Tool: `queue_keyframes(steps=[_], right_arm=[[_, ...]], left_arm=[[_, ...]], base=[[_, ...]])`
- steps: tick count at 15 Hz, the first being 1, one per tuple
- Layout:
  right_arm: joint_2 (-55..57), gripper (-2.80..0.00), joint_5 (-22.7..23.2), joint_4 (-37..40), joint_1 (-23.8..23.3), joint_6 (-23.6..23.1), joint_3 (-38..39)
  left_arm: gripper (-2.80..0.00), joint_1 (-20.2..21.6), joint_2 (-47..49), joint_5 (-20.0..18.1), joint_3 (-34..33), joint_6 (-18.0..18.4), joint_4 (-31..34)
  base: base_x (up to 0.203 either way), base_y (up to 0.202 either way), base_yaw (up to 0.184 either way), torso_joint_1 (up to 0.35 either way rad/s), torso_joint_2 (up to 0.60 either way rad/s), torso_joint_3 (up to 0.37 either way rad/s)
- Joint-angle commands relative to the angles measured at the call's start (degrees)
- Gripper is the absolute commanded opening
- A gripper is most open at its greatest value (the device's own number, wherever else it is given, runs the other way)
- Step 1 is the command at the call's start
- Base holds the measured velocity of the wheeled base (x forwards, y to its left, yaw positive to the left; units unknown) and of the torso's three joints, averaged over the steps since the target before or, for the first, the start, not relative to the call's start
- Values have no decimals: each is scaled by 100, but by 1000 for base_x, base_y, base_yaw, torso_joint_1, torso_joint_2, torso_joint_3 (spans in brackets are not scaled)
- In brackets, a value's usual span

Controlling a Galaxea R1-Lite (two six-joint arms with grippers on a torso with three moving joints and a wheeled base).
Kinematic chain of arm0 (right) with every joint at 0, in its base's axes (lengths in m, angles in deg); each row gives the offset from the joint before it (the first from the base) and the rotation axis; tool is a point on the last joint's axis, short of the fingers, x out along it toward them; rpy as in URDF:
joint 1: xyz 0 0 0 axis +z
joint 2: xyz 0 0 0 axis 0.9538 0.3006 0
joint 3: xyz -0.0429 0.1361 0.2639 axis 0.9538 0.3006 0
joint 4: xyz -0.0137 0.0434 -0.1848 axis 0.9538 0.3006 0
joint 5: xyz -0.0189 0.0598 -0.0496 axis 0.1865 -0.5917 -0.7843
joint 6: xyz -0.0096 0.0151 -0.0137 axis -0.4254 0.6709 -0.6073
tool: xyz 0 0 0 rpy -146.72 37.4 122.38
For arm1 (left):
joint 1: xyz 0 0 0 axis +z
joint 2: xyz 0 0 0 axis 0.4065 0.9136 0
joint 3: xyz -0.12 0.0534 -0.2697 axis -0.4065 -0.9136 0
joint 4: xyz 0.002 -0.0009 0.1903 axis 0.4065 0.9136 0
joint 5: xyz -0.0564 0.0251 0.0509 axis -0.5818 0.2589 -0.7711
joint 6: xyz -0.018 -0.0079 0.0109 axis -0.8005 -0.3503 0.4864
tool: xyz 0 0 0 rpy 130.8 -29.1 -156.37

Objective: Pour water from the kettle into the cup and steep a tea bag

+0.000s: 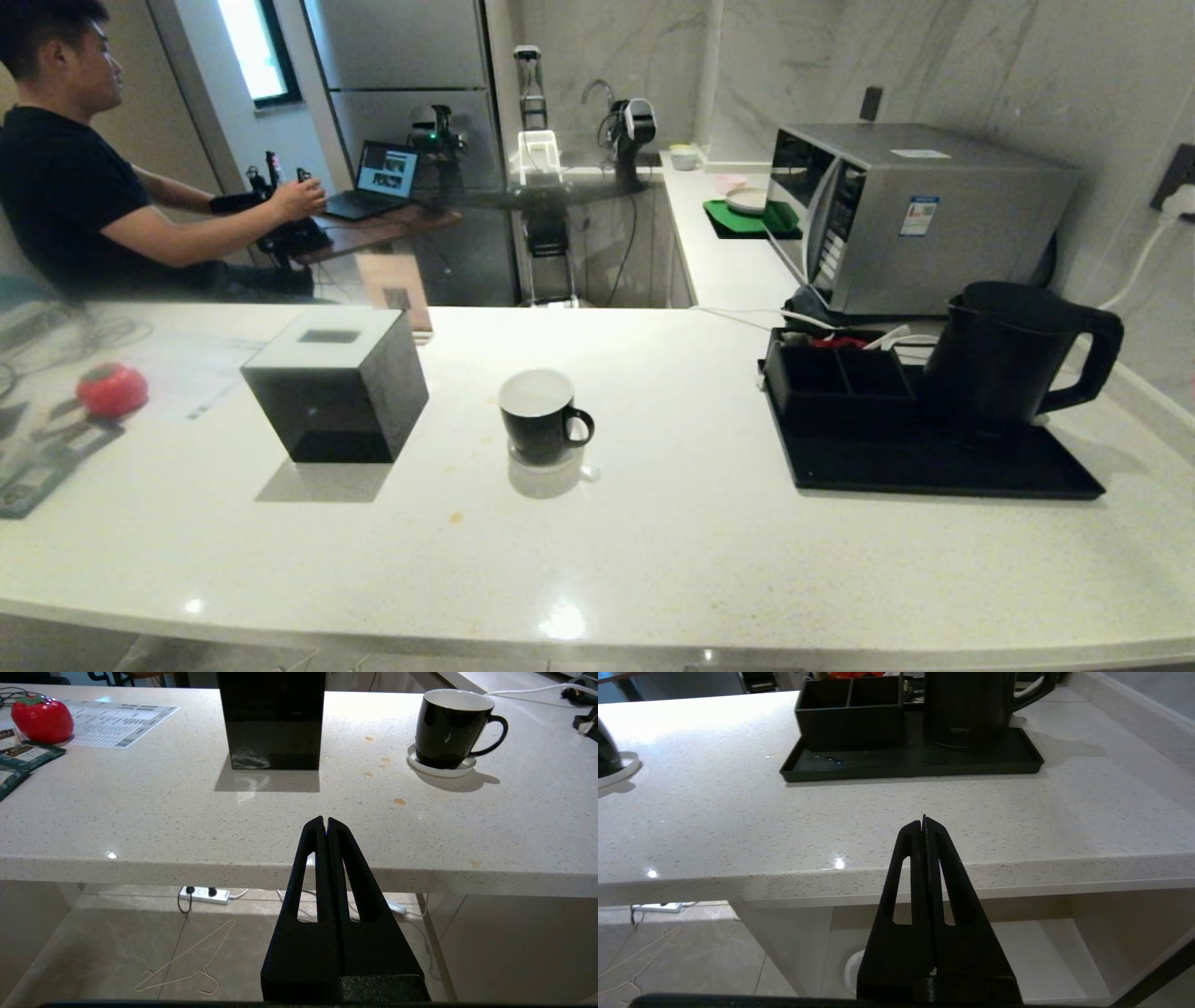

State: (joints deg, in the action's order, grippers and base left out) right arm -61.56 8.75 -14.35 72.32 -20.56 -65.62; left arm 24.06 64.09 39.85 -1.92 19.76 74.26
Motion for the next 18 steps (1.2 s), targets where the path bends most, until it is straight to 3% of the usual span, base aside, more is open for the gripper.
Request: queue_keyframes(steps=[1, 13, 18], right_arm=[[0, -280, 1, -1, 1, -2, 0], [-2, -280, -5, 71, 1, -14, -27], [660, -280, -38, 791, 1, 11, -1032]], left_arm=[[-280, 1, 4, 0, 0, -3, -4], [-280, 1, 4, 0, 0, -3, -4], [-280, 1, 4, 0, 0, -3, -4]], base=[[0, 0, 0, 0, 0, 0], [0, 0, 0, 0, 0, 0], [0, 0, 0, 0, 0, 0]])
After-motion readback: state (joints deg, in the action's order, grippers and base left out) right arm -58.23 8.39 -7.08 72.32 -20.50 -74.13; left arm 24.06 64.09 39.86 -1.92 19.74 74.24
